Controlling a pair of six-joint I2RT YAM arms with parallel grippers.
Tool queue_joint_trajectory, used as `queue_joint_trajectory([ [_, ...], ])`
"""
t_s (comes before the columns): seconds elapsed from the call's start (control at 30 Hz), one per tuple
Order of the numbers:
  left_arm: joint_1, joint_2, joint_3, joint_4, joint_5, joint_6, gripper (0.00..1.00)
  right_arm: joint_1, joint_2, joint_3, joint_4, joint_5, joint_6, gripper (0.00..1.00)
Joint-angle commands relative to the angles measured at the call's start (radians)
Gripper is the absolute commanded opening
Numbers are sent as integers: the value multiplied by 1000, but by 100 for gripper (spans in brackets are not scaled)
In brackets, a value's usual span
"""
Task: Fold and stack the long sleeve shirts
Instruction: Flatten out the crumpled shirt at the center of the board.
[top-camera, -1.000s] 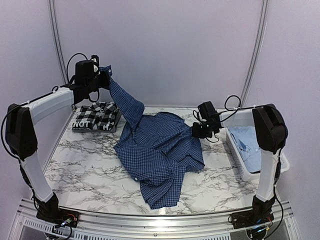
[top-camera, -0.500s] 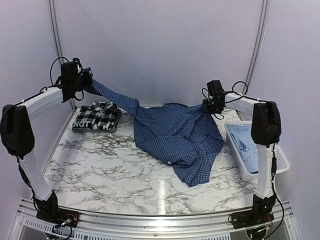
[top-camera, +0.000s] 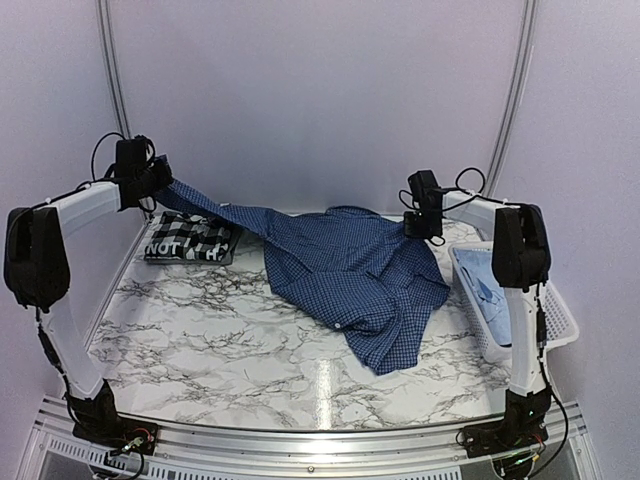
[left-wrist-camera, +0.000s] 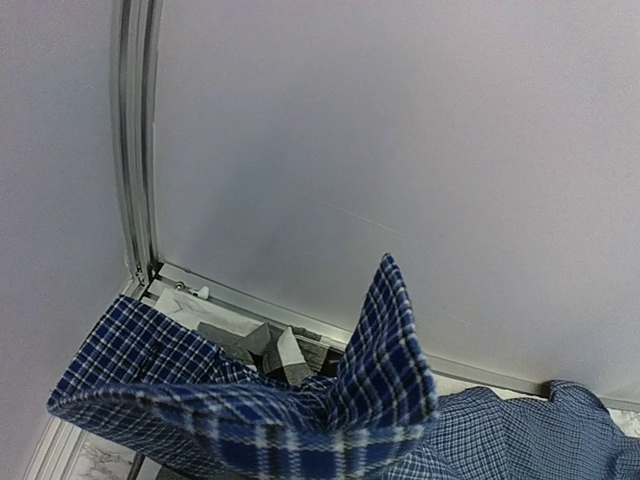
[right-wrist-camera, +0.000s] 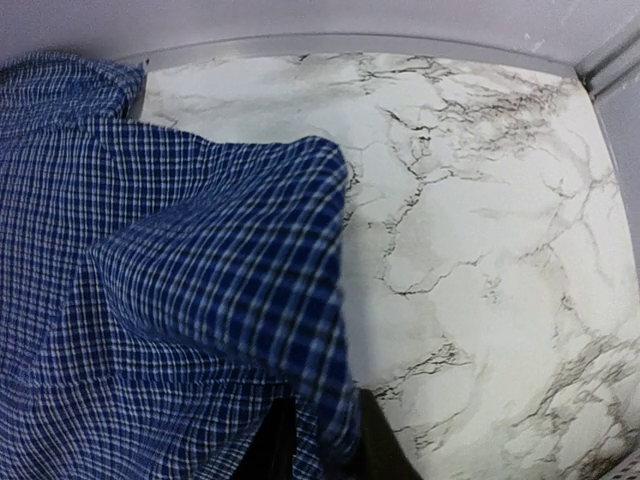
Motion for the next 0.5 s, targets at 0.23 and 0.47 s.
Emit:
queue_joint_trajectory([
  [0.23, 28, 61, 59, -27, 138, -51, 0, 50, -162, -44, -13, -43, -42, 53],
  [0.47, 25, 54, 29, -10, 158, -58, 0, 127, -327, -315, 125, -335, -100, 67],
])
